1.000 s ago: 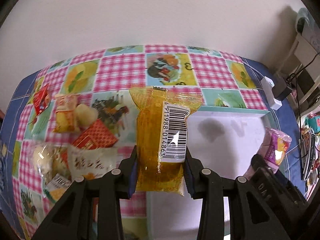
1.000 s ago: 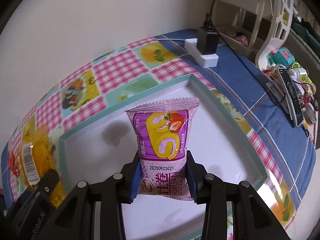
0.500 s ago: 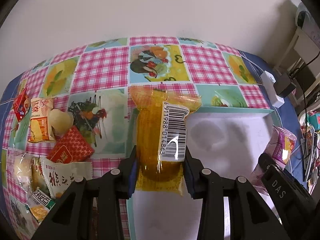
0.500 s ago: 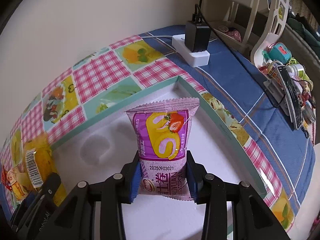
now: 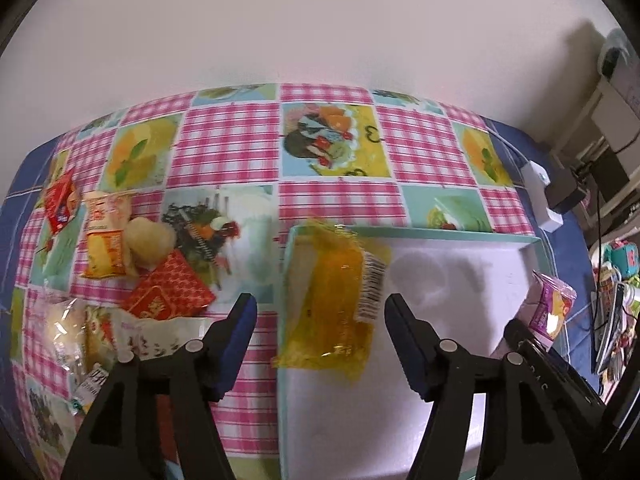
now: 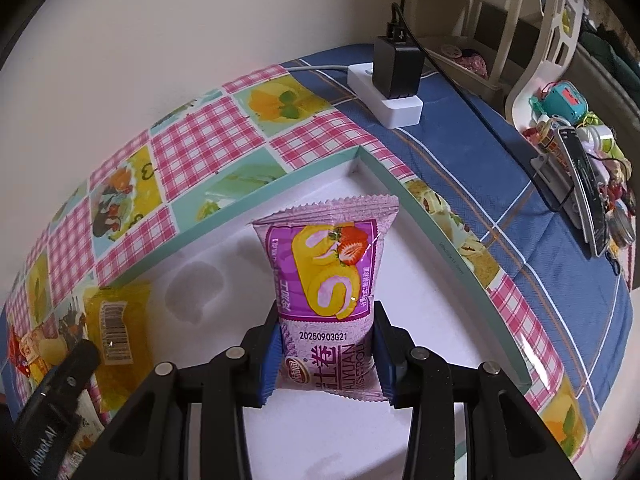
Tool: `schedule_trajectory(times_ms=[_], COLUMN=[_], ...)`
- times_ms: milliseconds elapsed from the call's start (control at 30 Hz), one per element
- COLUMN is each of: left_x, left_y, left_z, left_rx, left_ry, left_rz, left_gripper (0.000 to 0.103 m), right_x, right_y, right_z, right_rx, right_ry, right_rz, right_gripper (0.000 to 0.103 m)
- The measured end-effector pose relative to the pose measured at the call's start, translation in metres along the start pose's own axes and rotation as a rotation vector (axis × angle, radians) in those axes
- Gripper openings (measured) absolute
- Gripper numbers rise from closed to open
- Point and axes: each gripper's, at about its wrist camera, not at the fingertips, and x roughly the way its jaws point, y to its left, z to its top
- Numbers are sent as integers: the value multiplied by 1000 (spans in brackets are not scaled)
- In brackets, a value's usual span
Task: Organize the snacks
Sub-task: 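Carry both packs to the white tray and open both tools to release, then move both tools back over the snack pile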
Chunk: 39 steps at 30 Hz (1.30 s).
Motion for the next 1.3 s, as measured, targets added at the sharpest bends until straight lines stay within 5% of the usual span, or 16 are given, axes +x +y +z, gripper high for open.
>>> schedule_trajectory(times_ms=[67, 500, 667, 833, 933, 1033, 1300], left_x=[-3, -32, -39, -39, -45, -50, -64], left_y=[6, 46, 70, 98, 114, 126, 149], left_z=[0, -9, -27, -46, -56, -66, -87], left_rx=[-16, -95, -163, -219, -254, -273, -314], left_ry=[7, -10, -17, 0, -22, -30, -57], left_rz=[9, 85, 92, 130, 161, 206, 257], left_gripper=[75, 75, 76, 77, 96, 97, 97], right_x=[-2, -23, -31, -38, -45, -49, -65], right_y=[2, 14, 20, 24, 28, 31, 45], right_z=[-1, -14, -27, -40, -47, -54, -81], right_rx=[-13, -75, -104, -127, -145, -156, -224], right_ry=[1, 0, -4, -19, -41, -50, -64], right_rz=[6, 35, 65, 98, 123, 138, 178], right_gripper=[47, 56, 64, 83, 93, 102, 103])
